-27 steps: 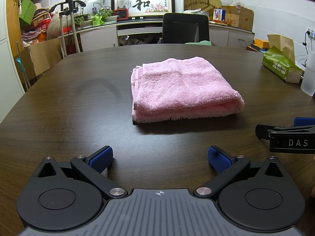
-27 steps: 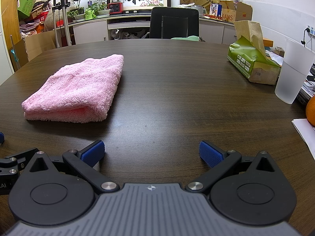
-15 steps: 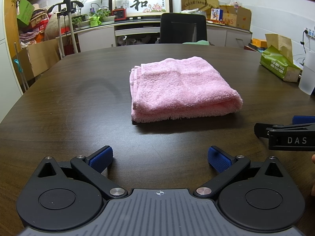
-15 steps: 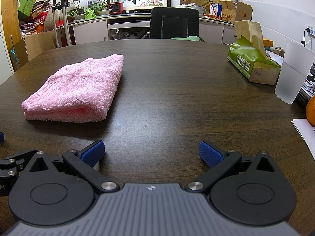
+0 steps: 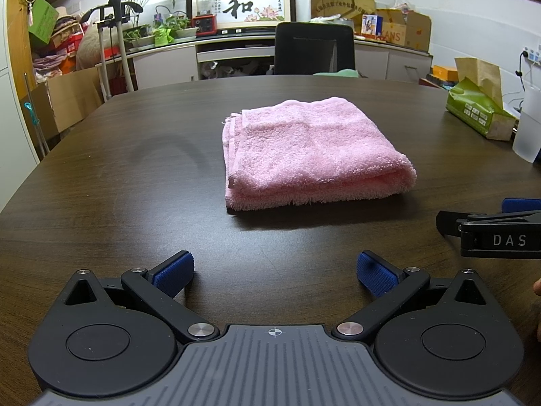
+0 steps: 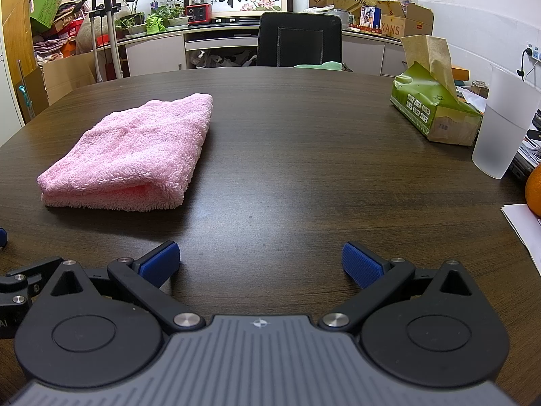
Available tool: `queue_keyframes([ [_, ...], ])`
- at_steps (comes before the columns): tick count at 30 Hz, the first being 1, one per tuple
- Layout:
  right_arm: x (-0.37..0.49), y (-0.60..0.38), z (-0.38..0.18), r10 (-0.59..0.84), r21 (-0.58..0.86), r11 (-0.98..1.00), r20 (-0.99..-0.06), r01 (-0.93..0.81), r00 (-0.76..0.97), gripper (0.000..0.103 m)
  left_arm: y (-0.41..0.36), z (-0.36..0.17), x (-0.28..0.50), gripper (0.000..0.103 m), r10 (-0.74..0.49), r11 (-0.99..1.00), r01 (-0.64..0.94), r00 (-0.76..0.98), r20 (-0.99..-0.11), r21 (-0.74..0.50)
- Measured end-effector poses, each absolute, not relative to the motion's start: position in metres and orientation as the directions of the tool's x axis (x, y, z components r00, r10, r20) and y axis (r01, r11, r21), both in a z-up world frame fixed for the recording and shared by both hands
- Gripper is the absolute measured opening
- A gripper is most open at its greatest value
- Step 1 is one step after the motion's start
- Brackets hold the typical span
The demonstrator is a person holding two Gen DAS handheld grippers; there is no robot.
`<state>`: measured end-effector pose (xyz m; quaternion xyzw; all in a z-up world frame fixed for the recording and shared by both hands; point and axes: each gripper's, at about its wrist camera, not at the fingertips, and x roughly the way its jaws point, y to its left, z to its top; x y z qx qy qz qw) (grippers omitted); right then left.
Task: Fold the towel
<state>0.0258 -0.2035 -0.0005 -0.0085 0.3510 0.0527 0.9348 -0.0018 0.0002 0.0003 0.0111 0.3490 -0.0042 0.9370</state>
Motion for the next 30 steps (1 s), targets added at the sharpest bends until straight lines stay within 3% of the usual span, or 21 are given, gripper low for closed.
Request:
queue_keyframes([
  [13,0.026,-0.203,-0.002,0.092,0.022,0.994,-0.657,-0.104,0.748,0.103,0.001,0.0,-0.002,0.103,-0.005,1.0,0.02,0.756,-0.654,0.015],
  [30,0.026,-0.203,-0.001,0.097,0.023,0.994,-0.657,-0.108,0.747,0.103,0.063,0.014,0.0,0.103,0.15,0.988,-0.135,0.782,-0.605,0.071],
])
